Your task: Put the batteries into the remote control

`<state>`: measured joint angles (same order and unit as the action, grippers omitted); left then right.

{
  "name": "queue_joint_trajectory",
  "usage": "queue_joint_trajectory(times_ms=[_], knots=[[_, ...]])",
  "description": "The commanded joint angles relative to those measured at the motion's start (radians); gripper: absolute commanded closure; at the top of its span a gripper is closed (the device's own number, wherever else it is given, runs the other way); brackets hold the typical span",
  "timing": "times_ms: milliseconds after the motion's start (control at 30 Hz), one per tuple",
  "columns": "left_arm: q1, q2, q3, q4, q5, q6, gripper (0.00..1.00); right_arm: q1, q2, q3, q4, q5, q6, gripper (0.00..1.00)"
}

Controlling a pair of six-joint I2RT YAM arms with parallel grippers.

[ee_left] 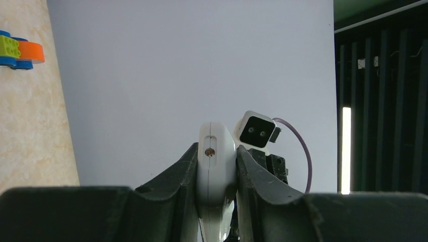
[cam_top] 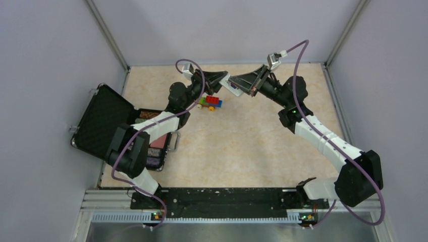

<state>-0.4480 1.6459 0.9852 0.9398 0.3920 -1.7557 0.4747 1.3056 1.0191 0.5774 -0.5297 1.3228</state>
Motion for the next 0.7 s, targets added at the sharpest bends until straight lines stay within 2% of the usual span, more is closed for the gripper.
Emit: queue_joint_trajectory(times_ms=[0, 667], knots=[[-0.008, 0.013, 0.048, 0.107, -0.016, -0.027, 1.00, 0.016, 0.011, 0.011, 0.043, -0.015, 0.027, 1.00], [-0.008, -0.016, -0.002, 0.111, -0.038, -0.047, 1.00, 0.012, -0.016, -0.016, -0.031, 0.062, -0.005, 1.00]])
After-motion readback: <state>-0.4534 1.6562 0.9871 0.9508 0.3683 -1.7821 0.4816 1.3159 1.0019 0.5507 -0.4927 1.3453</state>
